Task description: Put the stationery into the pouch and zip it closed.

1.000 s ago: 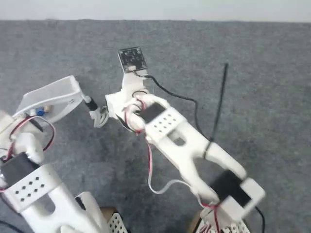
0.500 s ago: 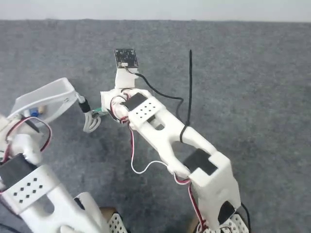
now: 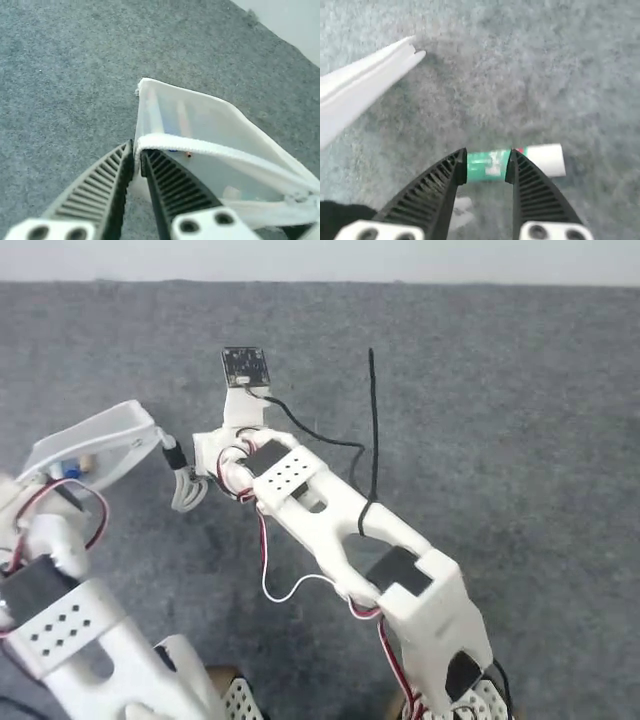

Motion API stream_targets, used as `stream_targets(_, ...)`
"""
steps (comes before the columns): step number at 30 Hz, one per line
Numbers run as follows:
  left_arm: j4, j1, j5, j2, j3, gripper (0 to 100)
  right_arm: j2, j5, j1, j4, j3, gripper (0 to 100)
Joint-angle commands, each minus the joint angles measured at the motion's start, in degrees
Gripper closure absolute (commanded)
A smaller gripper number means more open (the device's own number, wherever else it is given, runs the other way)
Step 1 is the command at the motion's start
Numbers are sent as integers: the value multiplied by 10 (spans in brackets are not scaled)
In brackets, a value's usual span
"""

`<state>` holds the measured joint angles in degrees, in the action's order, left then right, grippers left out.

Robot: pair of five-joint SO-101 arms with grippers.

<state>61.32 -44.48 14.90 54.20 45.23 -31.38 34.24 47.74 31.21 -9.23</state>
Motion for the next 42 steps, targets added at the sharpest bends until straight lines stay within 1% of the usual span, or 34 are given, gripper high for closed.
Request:
stream_targets(1, -20, 23, 8, -3, -35, 987, -19, -4, 1, -79, -34, 876)
stream_targets(5, -23, 25, 8, 0, -24, 987, -62, -60, 2, -140, -34, 876)
stream_targets(9, -23, 25, 7, 0, -23, 987, -86, -81, 3, -133, -41, 876)
stream_targets(12, -23, 25, 6, 0, -23, 987, -97, -82, 3, -70, -74, 876)
stream_targets(19, -22, 25, 6, 0, -23, 987, -142, -84, 3, 149, -193, 876)
stream_targets(24, -22, 25, 6, 0, -22, 987, -170, -87, 3, 282, -271, 872)
stream_targets(27, -22, 25, 6, 0, -22, 987, -171, -137, 3, 349, -302, 872)
stream_targets(32, -22, 25, 6, 0, -22, 987, -174, -196, 3, 427, -319, 872)
stream_targets(42, -23, 25, 6, 0, -22, 987, -132, -287, 1, 505, -326, 874)
